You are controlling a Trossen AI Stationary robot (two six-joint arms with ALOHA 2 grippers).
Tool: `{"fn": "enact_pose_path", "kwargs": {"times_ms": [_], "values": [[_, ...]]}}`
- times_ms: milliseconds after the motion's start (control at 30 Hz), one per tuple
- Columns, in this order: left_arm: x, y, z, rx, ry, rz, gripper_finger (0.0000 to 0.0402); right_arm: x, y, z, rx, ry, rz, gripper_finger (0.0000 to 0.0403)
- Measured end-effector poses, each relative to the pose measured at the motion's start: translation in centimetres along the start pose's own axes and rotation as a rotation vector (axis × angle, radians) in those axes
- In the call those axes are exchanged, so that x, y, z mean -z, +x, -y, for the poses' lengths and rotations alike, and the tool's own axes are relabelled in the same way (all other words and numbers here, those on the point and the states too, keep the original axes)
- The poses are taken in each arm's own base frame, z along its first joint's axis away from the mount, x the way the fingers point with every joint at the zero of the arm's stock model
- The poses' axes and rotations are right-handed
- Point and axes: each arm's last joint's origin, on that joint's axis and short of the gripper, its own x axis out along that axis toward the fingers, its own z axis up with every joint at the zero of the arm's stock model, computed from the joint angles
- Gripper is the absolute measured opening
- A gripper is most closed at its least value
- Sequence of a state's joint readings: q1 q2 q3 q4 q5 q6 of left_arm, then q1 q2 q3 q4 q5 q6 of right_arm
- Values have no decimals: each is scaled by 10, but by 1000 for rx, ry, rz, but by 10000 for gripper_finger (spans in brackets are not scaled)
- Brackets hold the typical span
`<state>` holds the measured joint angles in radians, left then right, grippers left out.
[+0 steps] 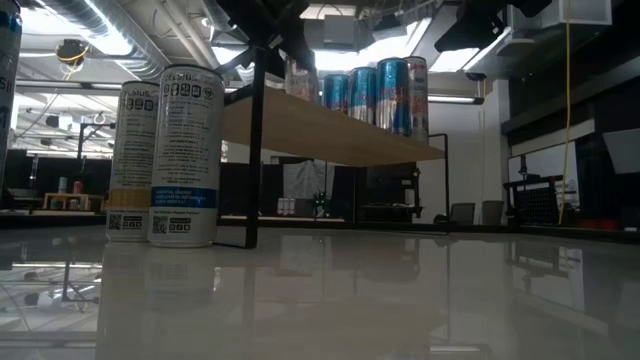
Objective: Place canned beverage on shelf
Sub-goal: Put the white-yellow soda can on the shelf
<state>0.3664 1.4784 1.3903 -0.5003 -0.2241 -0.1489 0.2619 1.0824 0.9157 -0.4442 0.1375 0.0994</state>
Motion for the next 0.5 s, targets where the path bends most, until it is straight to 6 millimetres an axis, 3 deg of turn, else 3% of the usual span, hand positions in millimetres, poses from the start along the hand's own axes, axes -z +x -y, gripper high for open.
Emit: {"fn": "enact_pose_path", "kwargs": {"times_ms": [500], "values": [[0,0,0,2,0,0,291,0,0,0,0,0,0,374]]}}
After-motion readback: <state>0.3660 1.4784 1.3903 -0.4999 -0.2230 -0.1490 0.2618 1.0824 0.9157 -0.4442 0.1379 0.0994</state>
